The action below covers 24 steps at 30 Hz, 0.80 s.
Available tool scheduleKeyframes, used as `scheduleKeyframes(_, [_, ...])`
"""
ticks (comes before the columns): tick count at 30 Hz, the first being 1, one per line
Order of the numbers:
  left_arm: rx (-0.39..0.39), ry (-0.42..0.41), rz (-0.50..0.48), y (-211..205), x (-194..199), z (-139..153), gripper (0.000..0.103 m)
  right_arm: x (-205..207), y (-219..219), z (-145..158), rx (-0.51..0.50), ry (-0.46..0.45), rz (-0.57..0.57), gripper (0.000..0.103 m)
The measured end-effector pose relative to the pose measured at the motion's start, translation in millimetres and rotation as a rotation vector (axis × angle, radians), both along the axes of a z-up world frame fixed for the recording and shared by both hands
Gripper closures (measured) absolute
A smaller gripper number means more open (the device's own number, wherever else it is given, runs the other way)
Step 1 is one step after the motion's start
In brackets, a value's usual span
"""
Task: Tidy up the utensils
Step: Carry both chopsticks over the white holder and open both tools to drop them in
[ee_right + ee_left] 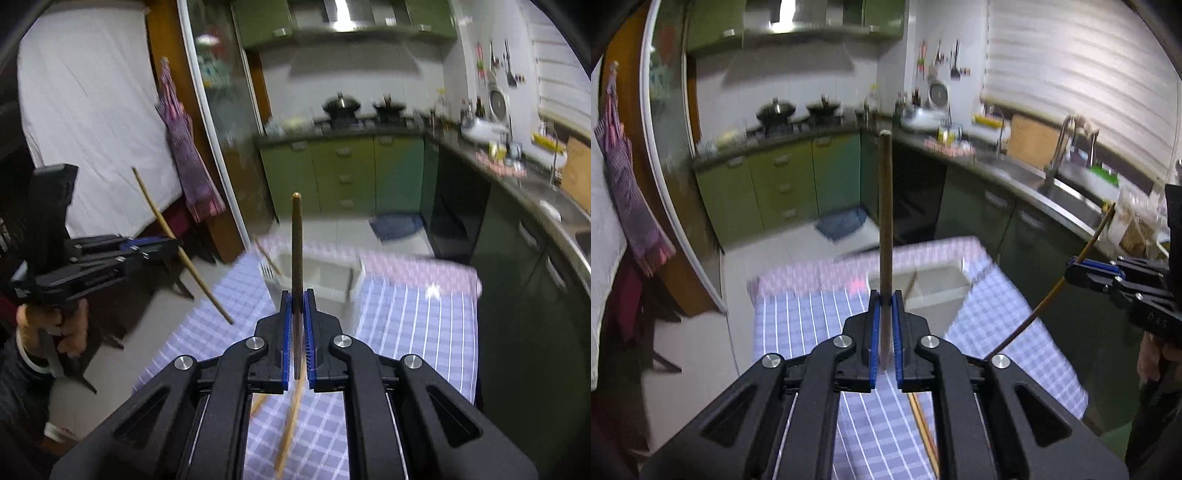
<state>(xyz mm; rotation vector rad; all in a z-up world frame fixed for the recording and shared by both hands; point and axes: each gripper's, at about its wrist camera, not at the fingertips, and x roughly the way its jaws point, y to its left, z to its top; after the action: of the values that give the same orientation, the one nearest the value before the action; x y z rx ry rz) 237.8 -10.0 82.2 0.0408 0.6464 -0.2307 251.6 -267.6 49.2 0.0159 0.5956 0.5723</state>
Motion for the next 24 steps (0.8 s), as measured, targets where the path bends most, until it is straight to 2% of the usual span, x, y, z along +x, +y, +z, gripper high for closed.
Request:
scheduleKeyframes(3, [-0.023, -0.073, 0.023, 0, 12, 24, 0.096, 9, 6, 26, 0.025, -0.06, -0.01, 0.096])
scheduleKeyframes(6, [-0.053, -0.115, 0.041, -1, 29, 34, 0.096, 26, 11, 40, 0.031, -0.094, -0.036, 0.096])
scheduleKeyframes(11, [-0.074, -0.138, 0.05, -11, 61, 29, 0.096, 65, 18, 42, 0.028, -0.107, -0.094, 0.096])
scheduleKeyframes(17, [-0.05, -0.016, 0.045, -21, 92, -16, 0.096, 109, 28, 7, -0.022, -0.017, -0.12, 0.096])
scheduleKeyframes(21, [-0.049, 0.068, 0.035, -22, 100, -41, 0.096, 122, 38, -19, -0.076, 0.028, -0.11, 0.096])
scheduleKeyframes(24, [-0.027, 0.097, 0.034, -26, 101, -54, 0.096, 124, 42, -30, -0.103, 0.04, -0.11, 0.095])
